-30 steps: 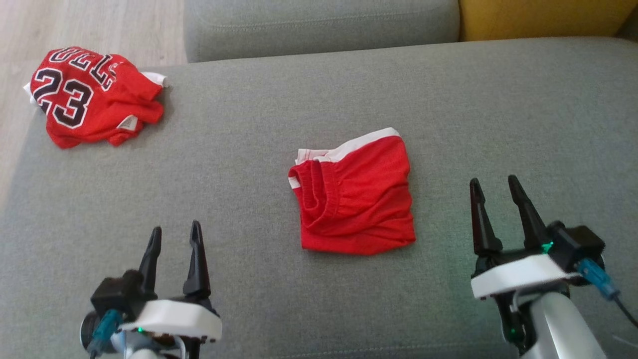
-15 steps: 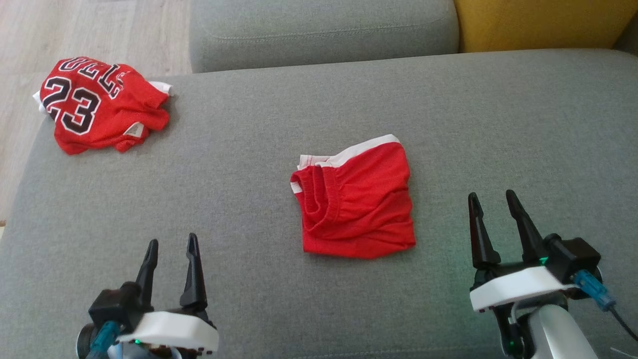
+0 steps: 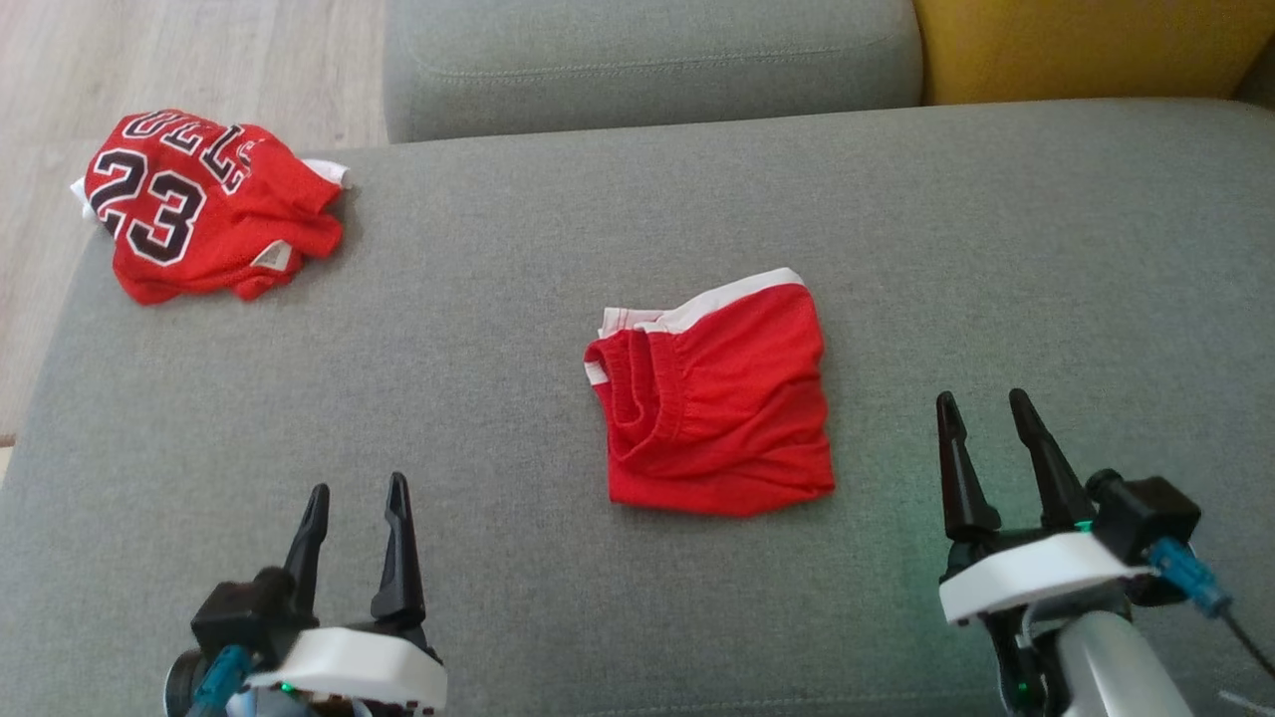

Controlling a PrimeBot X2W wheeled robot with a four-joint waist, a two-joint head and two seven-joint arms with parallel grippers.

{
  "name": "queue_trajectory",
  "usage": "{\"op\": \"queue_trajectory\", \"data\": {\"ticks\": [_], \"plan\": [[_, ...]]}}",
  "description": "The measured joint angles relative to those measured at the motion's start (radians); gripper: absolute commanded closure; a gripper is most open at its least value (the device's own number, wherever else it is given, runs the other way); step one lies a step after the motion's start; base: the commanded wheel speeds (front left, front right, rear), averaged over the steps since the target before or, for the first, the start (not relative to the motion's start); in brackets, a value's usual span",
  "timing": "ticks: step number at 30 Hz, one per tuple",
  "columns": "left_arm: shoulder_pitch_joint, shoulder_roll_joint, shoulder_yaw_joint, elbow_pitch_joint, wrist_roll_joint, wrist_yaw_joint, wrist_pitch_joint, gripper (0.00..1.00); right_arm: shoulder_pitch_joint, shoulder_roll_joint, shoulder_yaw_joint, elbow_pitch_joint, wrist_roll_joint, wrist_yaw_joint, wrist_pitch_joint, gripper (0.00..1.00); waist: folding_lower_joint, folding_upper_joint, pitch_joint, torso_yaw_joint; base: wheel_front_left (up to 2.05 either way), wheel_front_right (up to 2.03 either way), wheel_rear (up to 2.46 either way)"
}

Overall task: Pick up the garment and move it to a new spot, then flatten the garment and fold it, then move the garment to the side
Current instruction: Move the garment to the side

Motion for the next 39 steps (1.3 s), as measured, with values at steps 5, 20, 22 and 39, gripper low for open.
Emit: {"op": "queue_trajectory", "data": {"ticks": [5, 20, 22, 39], "plan": [[-0.004, 0.000, -0.003, 0.000, -0.001, 0.006, 0.000, 0.00, -0.059, 0.000, -0.002, 0.021, 0.037, 0.000, 0.162, 0.00, 0.0000, 0.0000, 0.022, 0.005, 0.00, 0.00, 0.00], [-0.087, -0.002, -0.048, 0.005, -0.045, 0.017, 0.000, 0.00, -0.318, -0.118, 0.053, 0.144, 0.177, 0.000, 0.682, 0.00, 0.0000, 0.0000, 0.118, 0.107, 0.00, 0.00, 0.00], [-0.089, -0.002, -0.048, 0.005, -0.045, 0.021, 0.000, 0.00, -0.321, -0.121, 0.057, 0.165, 0.184, 0.000, 0.691, 0.00, 0.0000, 0.0000, 0.130, 0.124, 0.00, 0.00, 0.00], [-0.121, -0.002, -0.046, -0.003, -0.045, 0.024, 0.000, 0.00, -0.420, -0.142, 0.113, 0.285, 0.245, 0.000, 0.753, 1.00, 0.0000, 0.0000, 0.190, 0.173, 0.00, 0.00, 0.00]]}}
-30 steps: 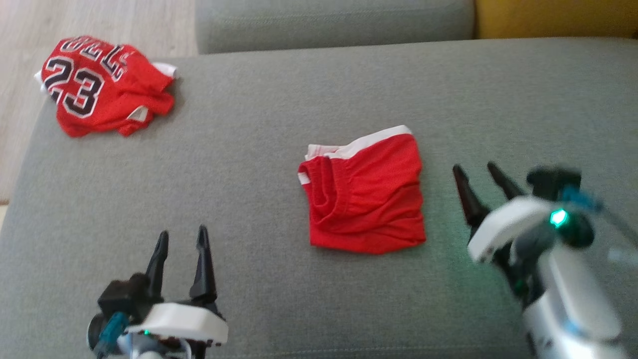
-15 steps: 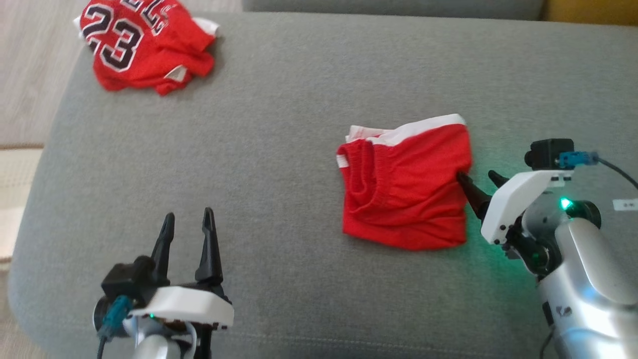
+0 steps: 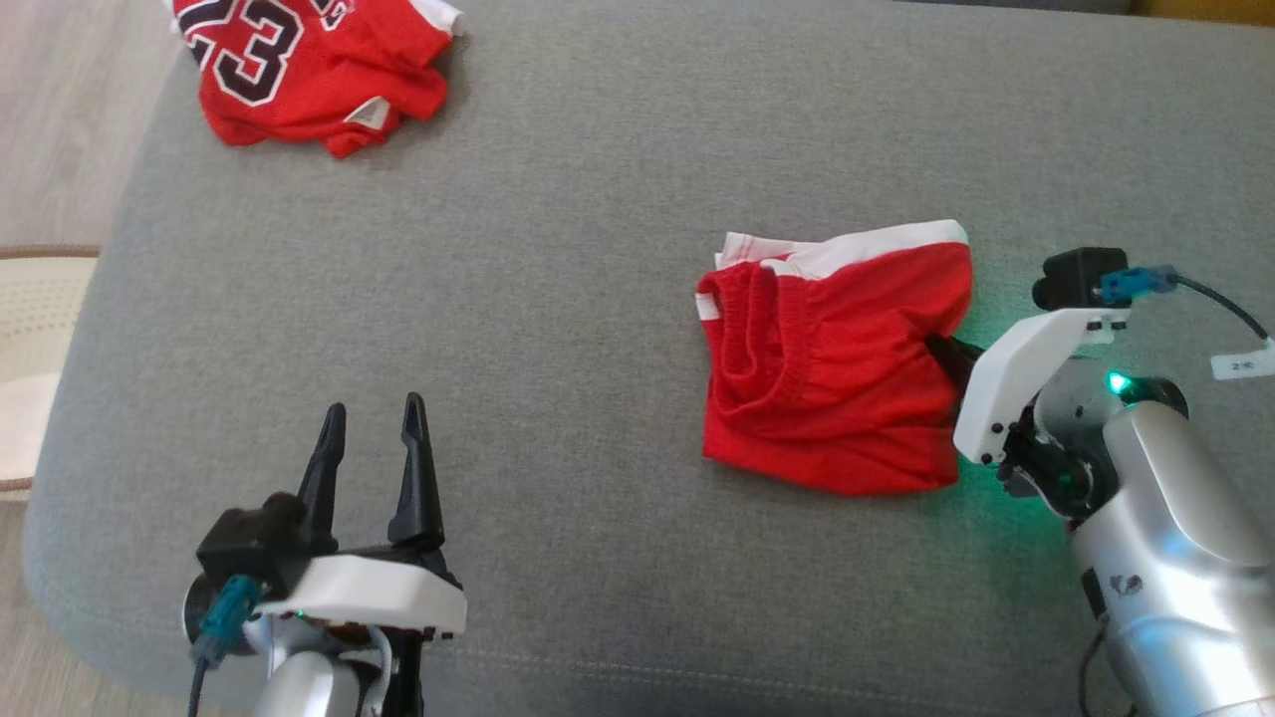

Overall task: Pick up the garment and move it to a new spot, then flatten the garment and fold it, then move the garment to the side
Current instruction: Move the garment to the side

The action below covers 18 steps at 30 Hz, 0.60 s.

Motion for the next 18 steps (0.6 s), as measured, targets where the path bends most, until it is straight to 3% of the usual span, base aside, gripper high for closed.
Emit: {"op": "queue_trajectory", "data": {"ticks": [9, 18], "plan": [[-0.008, 0.000, 0.003, -0.008, 0.013, -0.002, 0.000, 0.00, -0.023, -0.018, 0.058, -0.028, 0.031, 0.000, -0.022, 1.00, 0.0000, 0.0000, 0.024, -0.058, 0.00, 0.00, 0.00], [-0.063, 0.000, -0.016, -0.030, 0.063, -0.030, -0.001, 0.00, -0.089, -0.106, 0.055, -0.095, 0.026, 0.000, -0.057, 1.00, 0.0000, 0.0000, 0.066, -0.205, 0.00, 0.00, 0.00]]}}
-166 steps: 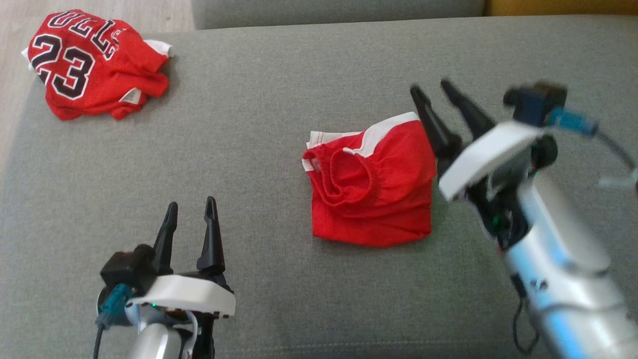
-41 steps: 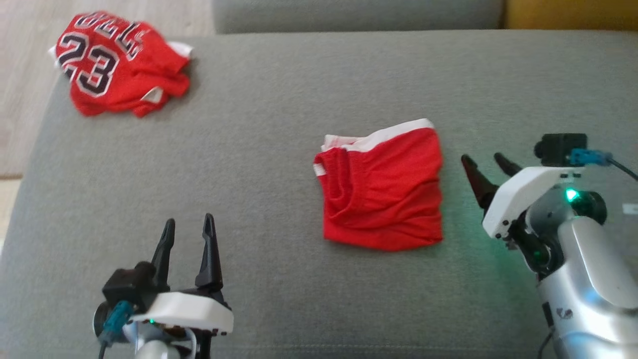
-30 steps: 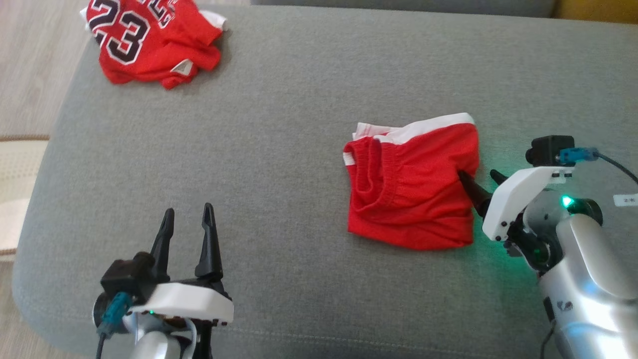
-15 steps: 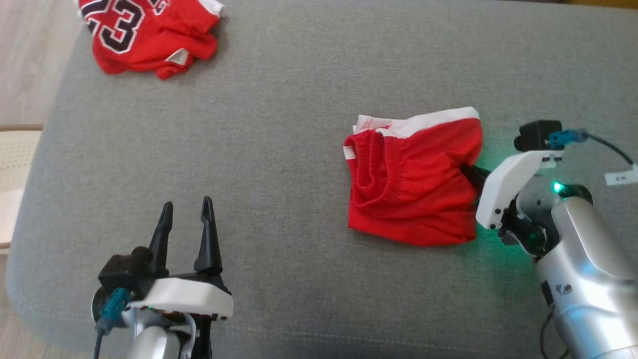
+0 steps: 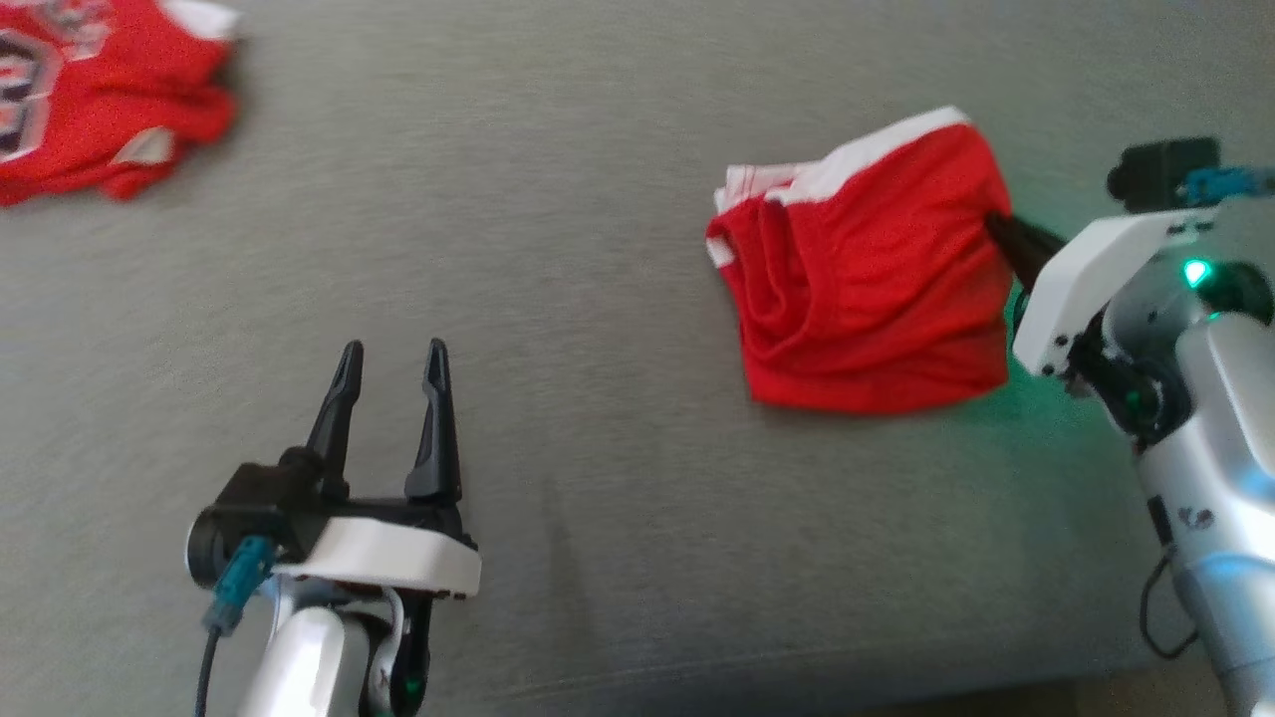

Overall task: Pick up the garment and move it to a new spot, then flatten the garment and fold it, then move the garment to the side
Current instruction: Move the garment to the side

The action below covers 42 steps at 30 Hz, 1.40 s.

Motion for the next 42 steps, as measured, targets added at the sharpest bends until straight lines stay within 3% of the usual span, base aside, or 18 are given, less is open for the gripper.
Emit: {"op": "queue_trajectory", "data": {"ticks": [13, 19, 26, 32, 42], "plan": [[-0.096, 0.036, -0.005, -0.016, 0.073, -0.036, -0.003, 0.00, -0.057, 0.013, -0.039, -0.030, -0.018, 0.000, -0.071, 1.00, 0.0000, 0.0000, 0.111, -0.295, 0.00, 0.00, 0.00], [-0.121, 0.043, -0.012, -0.034, 0.081, -0.040, 0.004, 0.00, -0.074, 0.035, -0.039, 0.005, -0.021, 0.000, -0.107, 1.00, 0.0001, 0.0000, 0.164, -0.370, 0.00, 0.00, 0.00], [-0.122, 0.045, -0.009, -0.048, 0.080, -0.031, 0.011, 0.00, -0.146, 0.015, -0.049, 0.072, -0.111, 0.000, -0.159, 1.00, 0.0000, 0.0000, 0.173, -0.334, 0.00, 0.00, 0.00], [-0.121, 0.048, -0.005, -0.067, 0.079, -0.022, 0.011, 0.00, -0.306, -0.062, -0.115, 0.208, -0.260, 0.000, -0.174, 1.00, 0.0000, 0.0000, 0.180, -0.266, 0.00, 0.00, 0.00], [-0.122, 0.044, -0.011, -0.081, 0.078, -0.017, 0.009, 0.00, -0.411, -0.168, -0.267, 0.345, -0.435, 0.000, -0.171, 1.00, 0.0000, 0.0000, 0.214, -0.180, 0.00, 0.00, 0.00]]}}
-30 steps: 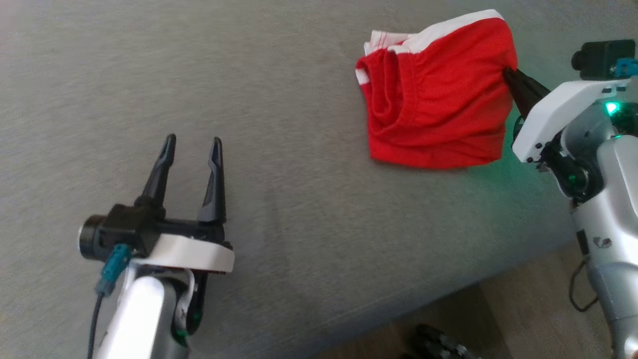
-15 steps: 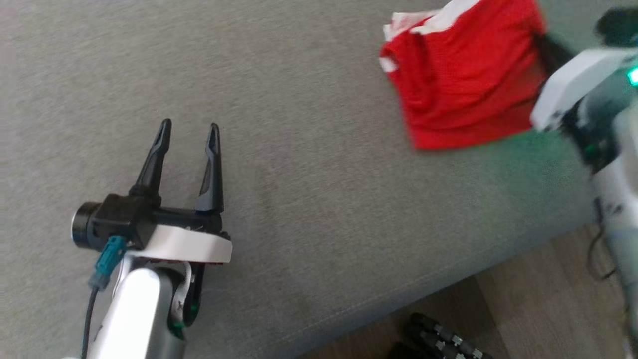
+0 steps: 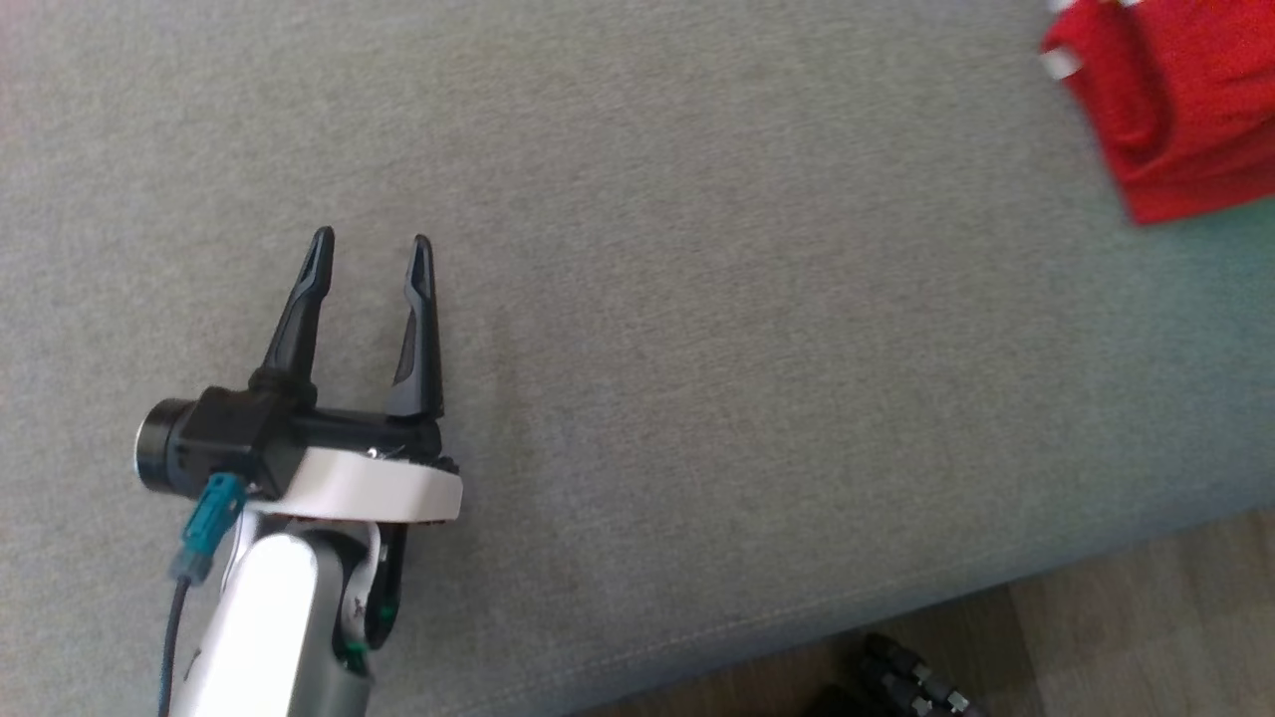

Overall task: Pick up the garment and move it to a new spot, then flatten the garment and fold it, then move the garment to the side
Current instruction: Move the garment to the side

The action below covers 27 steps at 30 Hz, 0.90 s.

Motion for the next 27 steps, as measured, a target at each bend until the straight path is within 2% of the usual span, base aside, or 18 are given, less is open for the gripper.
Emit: {"op": "queue_trajectory", "data": {"ticks": [5, 9, 18, 20, 21, 22, 23, 27], "plan": [[-0.001, 0.000, 0.000, -0.007, 0.000, 0.003, -0.007, 0.00, -0.026, -0.008, -0.053, 0.018, -0.030, 0.000, 0.007, 1.00, 0.0000, 0.0000, 0.019, 0.017, 0.00, 0.00, 0.00], [-0.003, 0.000, 0.000, -0.013, 0.000, 0.003, -0.007, 0.00, -0.028, -0.009, -0.065, 0.015, -0.101, 0.000, 0.004, 1.00, 0.0000, 0.0000, 0.033, 0.024, 0.00, 0.00, 0.00], [-0.026, -0.002, -0.006, -0.010, -0.011, 0.004, -0.008, 0.00, -0.027, 0.002, -0.170, 0.019, -0.263, 0.000, -0.012, 1.00, 0.0000, 0.0000, 0.040, 0.038, 0.00, 0.00, 0.00], [-0.026, -0.003, -0.006, -0.007, -0.011, 0.004, -0.008, 0.00, -0.026, 0.014, -0.198, 0.015, -0.296, 0.000, -0.012, 0.65, 0.0000, 0.0000, 0.038, 0.041, 0.00, 0.00, 0.00], [-0.026, -0.003, -0.006, -0.006, -0.013, 0.004, -0.008, 0.00, -0.025, 0.022, -0.211, 0.012, -0.311, 0.000, -0.012, 0.39, 0.0000, 0.0000, 0.036, 0.042, 0.00, 0.00, 0.00], [-0.026, -0.003, -0.006, -0.004, -0.016, 0.004, -0.008, 0.00, -0.025, 0.032, -0.224, 0.011, -0.324, 0.000, -0.012, 0.05, 0.0000, 0.0000, 0.034, 0.043, 0.00, 0.00, 0.00], [-0.026, -0.003, -0.006, -0.001, -0.018, 0.004, -0.008, 0.00, -0.025, 0.042, -0.234, 0.008, -0.337, 0.000, -0.012, 0.00, 0.0000, 0.0000, 0.031, 0.043, 0.00, 0.00, 0.00], [-0.026, -0.005, -0.006, 0.013, -0.021, 0.004, -0.009, 0.00, -0.022, 0.074, -0.258, 0.001, -0.374, 0.000, -0.013, 0.00, 0.0000, 0.0000, 0.017, 0.046, 0.00, 0.00, 0.00]]}}
